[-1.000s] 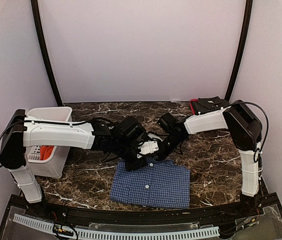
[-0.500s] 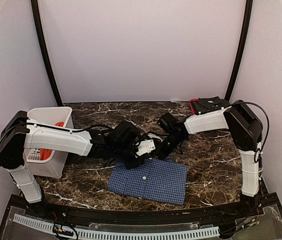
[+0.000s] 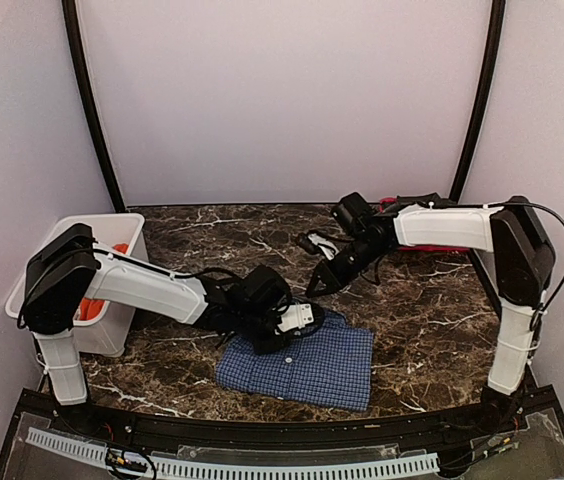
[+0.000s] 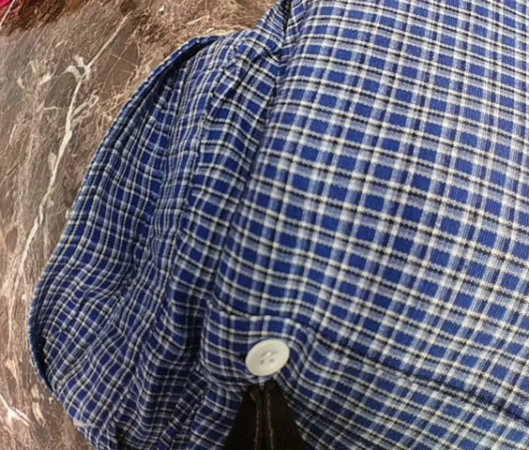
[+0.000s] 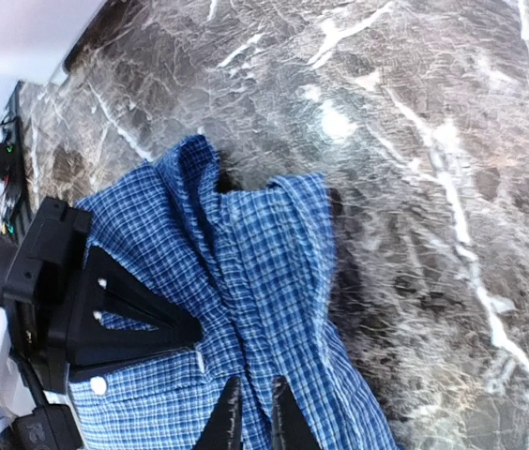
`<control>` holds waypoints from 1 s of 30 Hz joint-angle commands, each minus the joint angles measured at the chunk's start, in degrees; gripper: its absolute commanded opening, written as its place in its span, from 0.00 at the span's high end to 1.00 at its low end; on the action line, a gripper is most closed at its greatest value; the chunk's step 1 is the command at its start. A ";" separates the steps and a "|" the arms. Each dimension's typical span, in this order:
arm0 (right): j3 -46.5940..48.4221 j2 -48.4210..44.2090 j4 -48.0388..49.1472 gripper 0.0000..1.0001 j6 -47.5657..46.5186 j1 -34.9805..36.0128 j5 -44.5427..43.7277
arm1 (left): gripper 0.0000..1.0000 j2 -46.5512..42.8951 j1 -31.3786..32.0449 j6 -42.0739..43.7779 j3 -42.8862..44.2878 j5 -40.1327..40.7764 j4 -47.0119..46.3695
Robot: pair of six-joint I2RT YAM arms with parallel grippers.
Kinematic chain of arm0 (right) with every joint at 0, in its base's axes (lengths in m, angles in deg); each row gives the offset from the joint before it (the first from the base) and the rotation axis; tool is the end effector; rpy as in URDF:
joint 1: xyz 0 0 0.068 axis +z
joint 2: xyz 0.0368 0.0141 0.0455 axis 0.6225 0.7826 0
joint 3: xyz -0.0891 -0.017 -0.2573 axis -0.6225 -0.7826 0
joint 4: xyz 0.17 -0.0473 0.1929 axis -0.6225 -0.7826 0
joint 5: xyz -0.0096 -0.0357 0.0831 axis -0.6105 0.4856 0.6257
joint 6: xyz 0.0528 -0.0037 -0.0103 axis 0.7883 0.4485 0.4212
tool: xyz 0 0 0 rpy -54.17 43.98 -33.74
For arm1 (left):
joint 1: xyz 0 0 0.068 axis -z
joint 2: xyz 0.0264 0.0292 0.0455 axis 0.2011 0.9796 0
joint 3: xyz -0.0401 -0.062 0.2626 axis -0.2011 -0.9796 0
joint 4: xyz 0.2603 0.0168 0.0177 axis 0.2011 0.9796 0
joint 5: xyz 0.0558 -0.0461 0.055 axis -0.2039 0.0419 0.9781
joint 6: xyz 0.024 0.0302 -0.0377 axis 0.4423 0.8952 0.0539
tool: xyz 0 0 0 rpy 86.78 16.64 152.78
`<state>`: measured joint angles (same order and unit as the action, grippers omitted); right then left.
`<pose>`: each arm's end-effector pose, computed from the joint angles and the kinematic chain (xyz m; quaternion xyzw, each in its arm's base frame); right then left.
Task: Fold and stack the mixed laundry pile
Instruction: Smooth out the square-folded shirt at the center of the board.
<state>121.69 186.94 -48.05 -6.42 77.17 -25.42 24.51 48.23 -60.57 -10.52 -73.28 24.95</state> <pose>0.3021 0.2659 0.2029 -0.3721 0.8582 0.3285 0.1312 0.1990 -0.3402 0.1522 0.6218 0.6961 -0.0959 0.3458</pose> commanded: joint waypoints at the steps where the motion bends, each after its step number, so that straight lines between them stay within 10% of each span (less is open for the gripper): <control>1: 0.28 3.50 -0.87 0.95 -0.68 0.16 5.34 | 1.00 -0.53 2.02 -0.36 -1.79 -0.66 2.05; 9: -0.06 11.30 -2.12 1.00 -2.49 0.74 9.46 | 1.00 -6.91 5.24 -0.65 -3.97 -1.02 5.67; 18: -1.52 12.35 -2.54 1.00 -3.08 2.24 11.09 | 0.59 -8.45 5.09 -1.13 1.67 -9.70 12.07; 30: -1.49 9.91 -3.38 1.00 -1.66 1.86 6.25 | 0.55 -1.00 1.20 -1.13 7.40 -18.51 12.74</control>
<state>120.81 199.25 -49.91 -8.83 79.07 -14.62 21.91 51.01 -61.80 -4.84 -87.84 35.94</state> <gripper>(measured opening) 0.003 0.456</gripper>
